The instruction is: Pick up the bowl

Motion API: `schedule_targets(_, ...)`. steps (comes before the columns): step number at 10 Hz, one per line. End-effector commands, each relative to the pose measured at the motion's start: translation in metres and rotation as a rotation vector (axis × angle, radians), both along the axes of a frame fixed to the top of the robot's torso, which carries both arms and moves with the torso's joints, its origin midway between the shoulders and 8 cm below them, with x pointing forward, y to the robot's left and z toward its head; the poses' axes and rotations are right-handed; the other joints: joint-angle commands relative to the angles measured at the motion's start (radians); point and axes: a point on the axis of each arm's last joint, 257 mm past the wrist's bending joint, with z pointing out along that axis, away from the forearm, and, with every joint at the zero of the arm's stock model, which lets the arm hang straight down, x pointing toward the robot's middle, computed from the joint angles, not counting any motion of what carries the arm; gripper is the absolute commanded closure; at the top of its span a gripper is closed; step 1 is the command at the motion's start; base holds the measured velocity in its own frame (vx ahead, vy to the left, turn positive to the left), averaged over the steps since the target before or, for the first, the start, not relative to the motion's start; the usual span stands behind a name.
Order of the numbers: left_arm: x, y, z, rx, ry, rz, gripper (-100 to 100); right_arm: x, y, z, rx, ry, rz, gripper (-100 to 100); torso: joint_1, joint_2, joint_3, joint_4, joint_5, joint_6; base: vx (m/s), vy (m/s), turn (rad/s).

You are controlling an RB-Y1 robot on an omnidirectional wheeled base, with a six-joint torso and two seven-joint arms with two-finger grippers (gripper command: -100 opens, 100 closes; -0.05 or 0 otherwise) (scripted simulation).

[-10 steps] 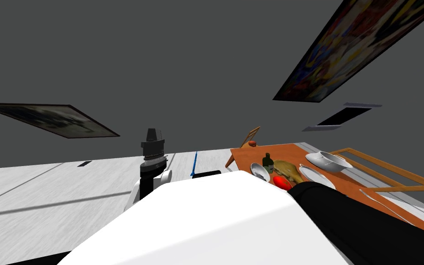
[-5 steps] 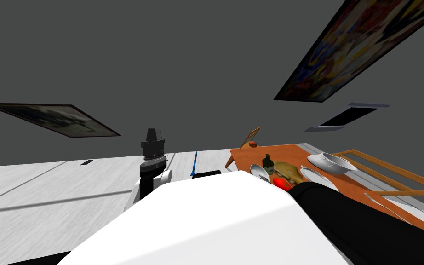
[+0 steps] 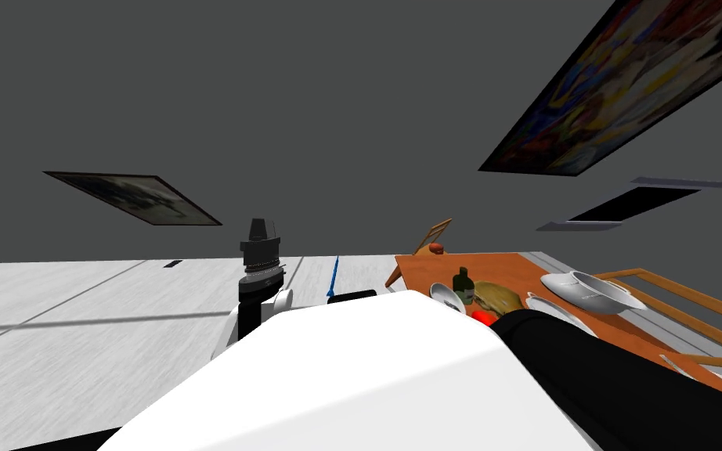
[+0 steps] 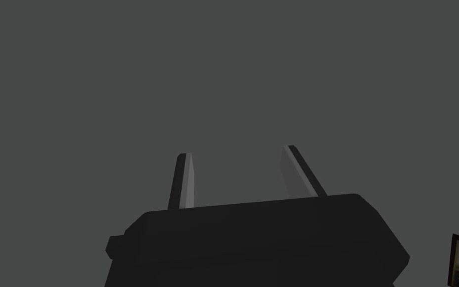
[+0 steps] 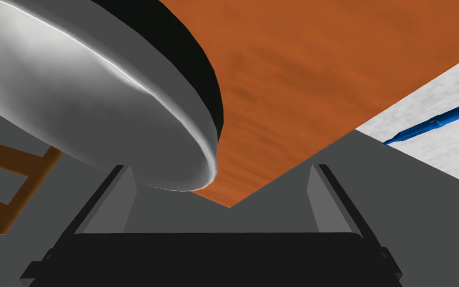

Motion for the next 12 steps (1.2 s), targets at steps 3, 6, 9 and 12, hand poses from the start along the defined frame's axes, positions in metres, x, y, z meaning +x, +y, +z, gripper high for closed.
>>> schedule_targets(3, 0.0, 0.0, 0.0, 0.0, 0.0, 0.0, 0, -0.011, -0.006, -0.008, 0.003, 0.002, -0.046, -100, 0.0, 0.0, 0.0, 0.0, 0.0, 0.0, -0.017, 0.003, 0.121)
schedule_targets(6, 0.0, 0.0, 0.0, 0.0, 0.0, 0.0, 0, -0.016, -0.009, -0.011, 0.003, 0.004, -0.06, -100, 0.0, 0.0, 0.0, 0.0, 0.0, 0.0, -0.012, 0.004, 0.09)
schedule_targets(9, 0.0, 0.0, 0.0, 0.0, 0.0, 0.0, 0, -0.015, -0.011, -0.01, -0.002, 0.003, -0.063, 100, -0.001, -0.001, -0.001, 0.0, -0.004, 0.001, 0.0, -0.003, 0.002)
schedule_targets(12, 0.0, 0.0, 0.0, 0.0, 0.0, 0.0, 0, -0.015, -0.011, -0.01, -0.001, 0.003, -0.061, 0, -0.004, 0.0, 0.0, 0.0, -0.005, 0.001, 0.0, 0.0, 0.0)
